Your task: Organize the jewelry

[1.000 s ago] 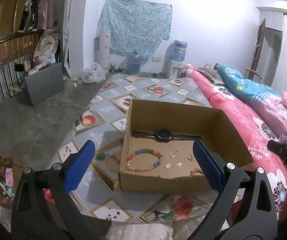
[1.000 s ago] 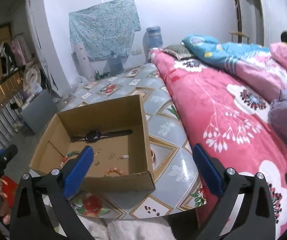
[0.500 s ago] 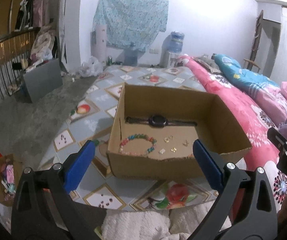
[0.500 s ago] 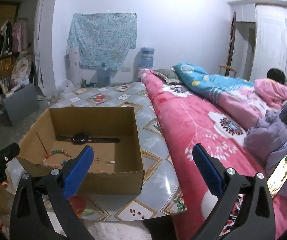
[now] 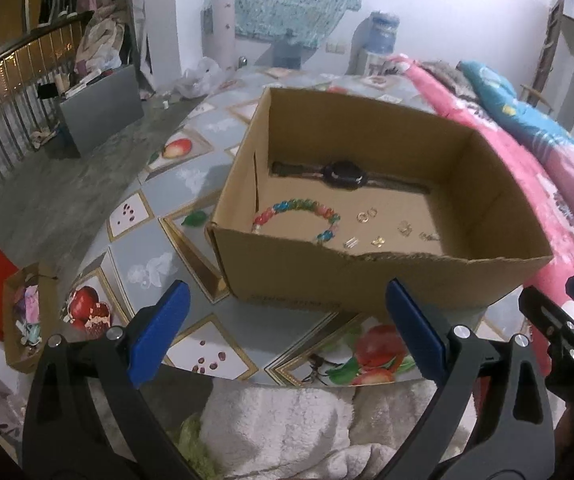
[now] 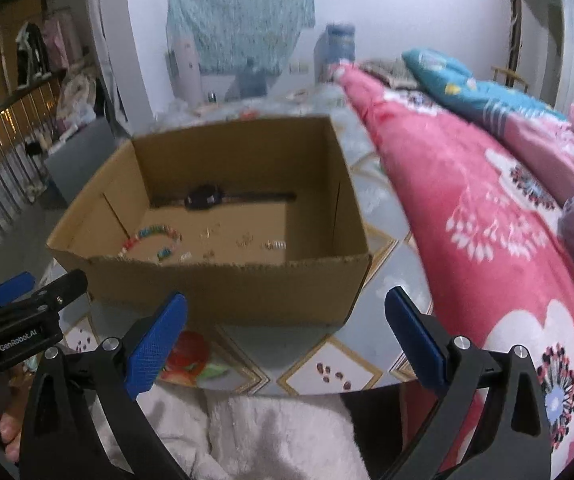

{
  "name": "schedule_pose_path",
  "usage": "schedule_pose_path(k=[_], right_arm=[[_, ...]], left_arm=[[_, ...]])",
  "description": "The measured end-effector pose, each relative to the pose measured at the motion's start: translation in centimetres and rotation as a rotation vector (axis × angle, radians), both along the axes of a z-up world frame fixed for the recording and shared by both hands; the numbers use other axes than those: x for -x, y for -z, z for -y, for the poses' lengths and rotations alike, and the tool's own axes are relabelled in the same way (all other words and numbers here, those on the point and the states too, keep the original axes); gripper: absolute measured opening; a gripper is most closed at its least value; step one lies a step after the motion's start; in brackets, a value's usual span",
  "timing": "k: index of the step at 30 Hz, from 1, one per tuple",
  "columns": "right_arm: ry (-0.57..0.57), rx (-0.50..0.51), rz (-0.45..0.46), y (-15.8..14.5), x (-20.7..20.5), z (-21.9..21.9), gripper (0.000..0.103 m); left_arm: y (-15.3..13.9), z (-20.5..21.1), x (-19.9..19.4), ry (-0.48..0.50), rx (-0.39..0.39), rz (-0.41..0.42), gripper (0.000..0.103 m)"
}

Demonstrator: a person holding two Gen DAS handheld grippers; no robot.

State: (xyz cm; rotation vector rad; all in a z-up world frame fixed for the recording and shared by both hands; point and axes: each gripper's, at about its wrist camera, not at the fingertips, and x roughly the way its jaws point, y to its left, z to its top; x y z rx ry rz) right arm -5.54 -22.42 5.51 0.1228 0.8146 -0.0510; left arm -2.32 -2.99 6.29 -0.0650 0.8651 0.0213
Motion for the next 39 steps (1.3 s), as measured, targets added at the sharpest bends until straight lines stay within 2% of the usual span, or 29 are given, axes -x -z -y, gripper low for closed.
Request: schedule_pose_path(k=[11, 19, 39], right_arm=[[-0.036, -0.102, -0.142, 2.4, -2.7, 0.3, 0.096], [-0.062, -0.087, -0.157, 2.4, -3.5, -0.7, 0.096], [-0.052, -0.075, -0.184, 2.9, -4.0, -0.3, 0.097]], left_arm=[[1.0, 1.2, -1.2, 0.003, -0.065, -0.060, 0.095], [1.2, 1.9, -1.6, 0.037, -0.080, -0.072, 0.095], [1.4, 2.0, -1.9, 0.043, -0.081, -0.105, 0.094]])
